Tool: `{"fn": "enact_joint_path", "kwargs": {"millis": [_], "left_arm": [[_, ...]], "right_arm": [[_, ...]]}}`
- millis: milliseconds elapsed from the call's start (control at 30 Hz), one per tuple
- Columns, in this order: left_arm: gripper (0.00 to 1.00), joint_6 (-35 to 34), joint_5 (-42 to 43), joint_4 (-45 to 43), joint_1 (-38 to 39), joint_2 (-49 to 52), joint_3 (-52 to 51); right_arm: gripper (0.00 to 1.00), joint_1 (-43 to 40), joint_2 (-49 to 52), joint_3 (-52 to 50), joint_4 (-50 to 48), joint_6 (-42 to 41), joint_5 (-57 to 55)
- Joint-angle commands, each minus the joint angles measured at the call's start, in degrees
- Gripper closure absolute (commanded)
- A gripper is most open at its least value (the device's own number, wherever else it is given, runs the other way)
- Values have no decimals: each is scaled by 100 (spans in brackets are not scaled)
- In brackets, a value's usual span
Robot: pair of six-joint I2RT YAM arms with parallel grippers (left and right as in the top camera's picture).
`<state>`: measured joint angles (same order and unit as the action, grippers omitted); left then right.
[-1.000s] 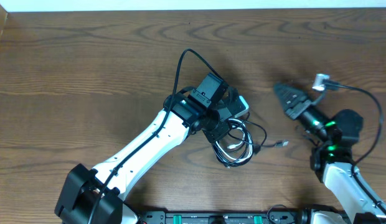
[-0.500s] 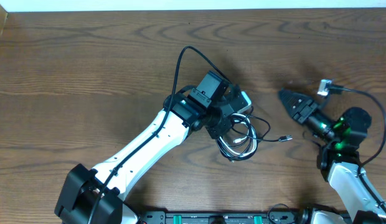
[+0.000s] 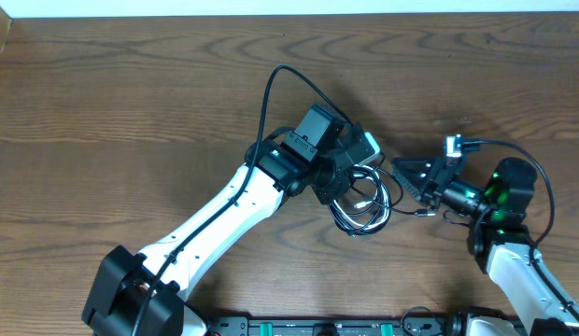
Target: Untangle cables
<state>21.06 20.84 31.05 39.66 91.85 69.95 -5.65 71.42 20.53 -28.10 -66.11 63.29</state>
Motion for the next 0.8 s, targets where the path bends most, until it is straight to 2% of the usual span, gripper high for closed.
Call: {"fn": "enact_joint_path", "kwargs": {"millis": [0,267,767], "left_arm": [[93,35,57,-33,46,-22,28],[92,35,57,-33,149,-22,28],[92,35,59,-31,450,-22,28]], "right_arm": [[50,334,-15,42,0,-74,-295],[51,699,-15,42,-608,-424,-509],[62,811,-15,42,-708,-625,-841]]}}
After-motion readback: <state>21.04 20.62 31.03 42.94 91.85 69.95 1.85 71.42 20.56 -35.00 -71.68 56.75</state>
